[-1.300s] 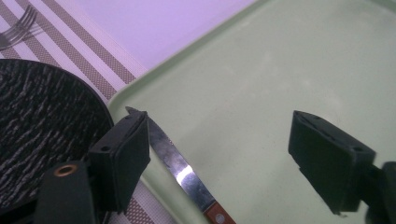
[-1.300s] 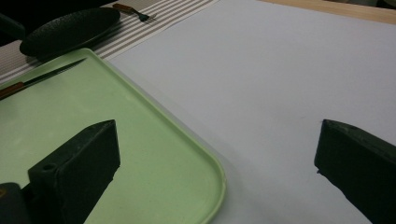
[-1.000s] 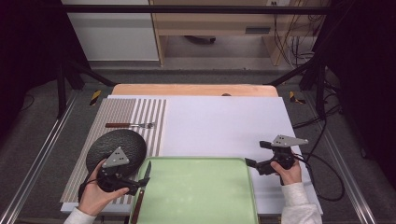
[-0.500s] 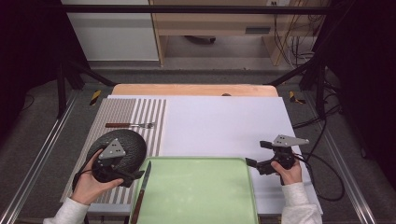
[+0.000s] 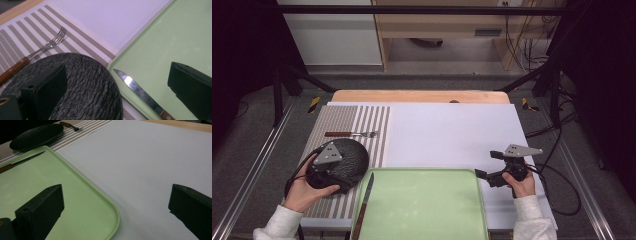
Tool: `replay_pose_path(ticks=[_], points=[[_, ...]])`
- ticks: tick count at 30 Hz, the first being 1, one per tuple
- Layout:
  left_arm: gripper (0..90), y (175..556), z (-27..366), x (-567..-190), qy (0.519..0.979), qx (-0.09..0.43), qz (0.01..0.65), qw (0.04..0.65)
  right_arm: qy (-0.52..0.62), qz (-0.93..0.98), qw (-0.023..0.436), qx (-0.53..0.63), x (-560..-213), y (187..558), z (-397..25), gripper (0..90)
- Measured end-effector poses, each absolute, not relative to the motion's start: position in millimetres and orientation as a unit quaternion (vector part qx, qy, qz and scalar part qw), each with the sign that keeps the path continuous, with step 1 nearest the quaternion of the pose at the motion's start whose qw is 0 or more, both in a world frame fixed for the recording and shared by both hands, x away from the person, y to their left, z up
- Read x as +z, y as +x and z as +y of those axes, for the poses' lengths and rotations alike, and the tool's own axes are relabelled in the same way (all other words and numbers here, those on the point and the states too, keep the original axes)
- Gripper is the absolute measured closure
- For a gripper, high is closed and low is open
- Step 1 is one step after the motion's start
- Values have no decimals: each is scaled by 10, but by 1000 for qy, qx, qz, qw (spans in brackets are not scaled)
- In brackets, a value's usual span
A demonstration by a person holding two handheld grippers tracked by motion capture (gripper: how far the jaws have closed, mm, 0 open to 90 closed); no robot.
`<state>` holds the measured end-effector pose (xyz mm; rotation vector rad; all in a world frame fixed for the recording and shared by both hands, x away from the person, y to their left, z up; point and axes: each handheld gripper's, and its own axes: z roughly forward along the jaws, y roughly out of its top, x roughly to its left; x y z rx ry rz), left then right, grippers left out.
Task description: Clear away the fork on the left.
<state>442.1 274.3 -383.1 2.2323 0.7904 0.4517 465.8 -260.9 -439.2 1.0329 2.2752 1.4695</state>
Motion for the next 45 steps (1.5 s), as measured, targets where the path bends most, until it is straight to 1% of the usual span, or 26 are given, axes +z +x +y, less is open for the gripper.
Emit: replay_pose_path(ticks=[10, 14, 23, 37, 45], points=[[23, 4553, 2838, -3761, 863, 185, 315, 350, 356, 778, 121, 504, -4390, 4655, -2616, 5], [23, 4624, 2863, -3738, 865, 196, 312, 340, 355, 779, 123, 502, -4393, 4657, -2617, 5], [23, 4752, 2891, -3707, 870, 205, 309, 325, 353, 780, 122, 501, -4398, 4657, -2615, 5], [23, 4976, 2874, -3698, 883, 225, 282, 300, 355, 779, 120, 502, -4403, 4653, -2622, 5], [23, 5129, 2898, -3725, 893, 241, 265, 273, 355, 779, 120, 503, -4402, 4652, -2623, 5]])
